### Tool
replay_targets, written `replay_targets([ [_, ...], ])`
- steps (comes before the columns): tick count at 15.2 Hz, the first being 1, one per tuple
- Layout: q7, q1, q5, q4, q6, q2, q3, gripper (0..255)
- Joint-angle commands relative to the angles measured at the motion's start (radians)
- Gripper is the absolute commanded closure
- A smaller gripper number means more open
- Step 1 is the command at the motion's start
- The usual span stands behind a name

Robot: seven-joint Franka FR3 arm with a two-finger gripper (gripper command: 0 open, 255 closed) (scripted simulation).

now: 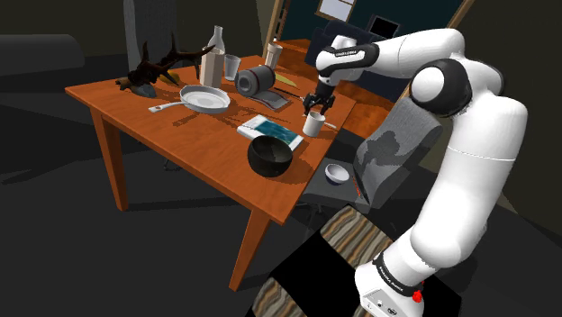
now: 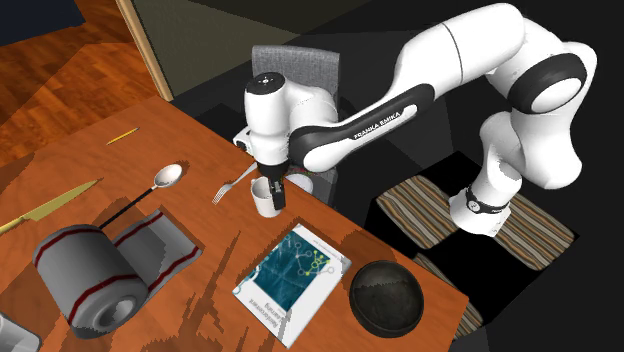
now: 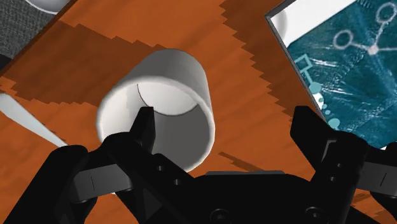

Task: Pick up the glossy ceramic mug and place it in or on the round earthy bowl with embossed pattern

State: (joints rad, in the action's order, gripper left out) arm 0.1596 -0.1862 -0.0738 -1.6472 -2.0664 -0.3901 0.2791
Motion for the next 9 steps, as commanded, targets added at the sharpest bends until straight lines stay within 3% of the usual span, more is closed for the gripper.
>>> replay_targets([
  [1,0.007,-0.017,-0.015,0.082,0.012,-0.071,-0.002,0],
  [9,0.014,-0.023,-0.027,0.042,-0.069,-0.114,-0.008,0],
])
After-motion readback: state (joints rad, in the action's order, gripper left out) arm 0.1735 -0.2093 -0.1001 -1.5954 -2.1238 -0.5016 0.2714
